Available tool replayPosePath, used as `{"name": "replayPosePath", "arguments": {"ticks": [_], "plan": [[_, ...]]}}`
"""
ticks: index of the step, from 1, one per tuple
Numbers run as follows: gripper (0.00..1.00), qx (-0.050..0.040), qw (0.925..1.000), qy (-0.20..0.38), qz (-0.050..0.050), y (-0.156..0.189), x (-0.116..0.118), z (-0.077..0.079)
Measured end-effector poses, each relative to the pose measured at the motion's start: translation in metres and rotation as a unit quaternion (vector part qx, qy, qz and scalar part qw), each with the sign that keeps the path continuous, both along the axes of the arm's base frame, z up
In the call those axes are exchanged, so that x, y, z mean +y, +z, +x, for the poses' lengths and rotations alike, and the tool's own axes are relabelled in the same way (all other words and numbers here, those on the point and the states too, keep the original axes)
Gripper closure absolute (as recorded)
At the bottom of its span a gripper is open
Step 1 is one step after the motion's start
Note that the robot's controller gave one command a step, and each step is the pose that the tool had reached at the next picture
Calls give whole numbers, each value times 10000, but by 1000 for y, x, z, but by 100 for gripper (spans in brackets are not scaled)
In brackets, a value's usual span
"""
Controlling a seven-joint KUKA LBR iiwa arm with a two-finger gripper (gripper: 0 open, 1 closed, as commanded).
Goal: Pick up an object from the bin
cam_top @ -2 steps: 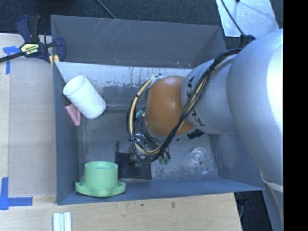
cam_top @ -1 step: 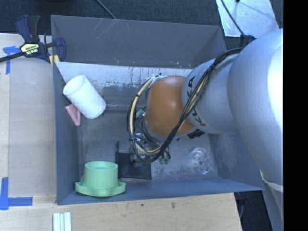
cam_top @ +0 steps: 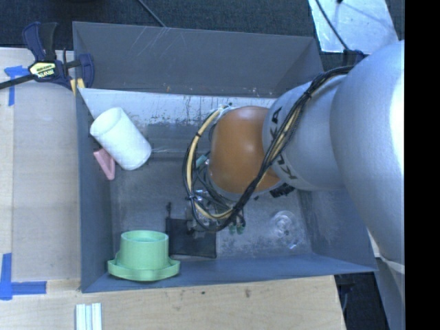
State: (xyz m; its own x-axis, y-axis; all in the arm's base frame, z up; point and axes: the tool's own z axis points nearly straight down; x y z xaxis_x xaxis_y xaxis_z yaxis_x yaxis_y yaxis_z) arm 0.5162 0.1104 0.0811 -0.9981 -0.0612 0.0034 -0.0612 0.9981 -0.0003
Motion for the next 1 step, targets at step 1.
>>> {"name": "replayPosePath", "arguments": {"ticks": [1], "plan": [[100, 5, 10000, 0, 0, 20, 0, 0]]}}
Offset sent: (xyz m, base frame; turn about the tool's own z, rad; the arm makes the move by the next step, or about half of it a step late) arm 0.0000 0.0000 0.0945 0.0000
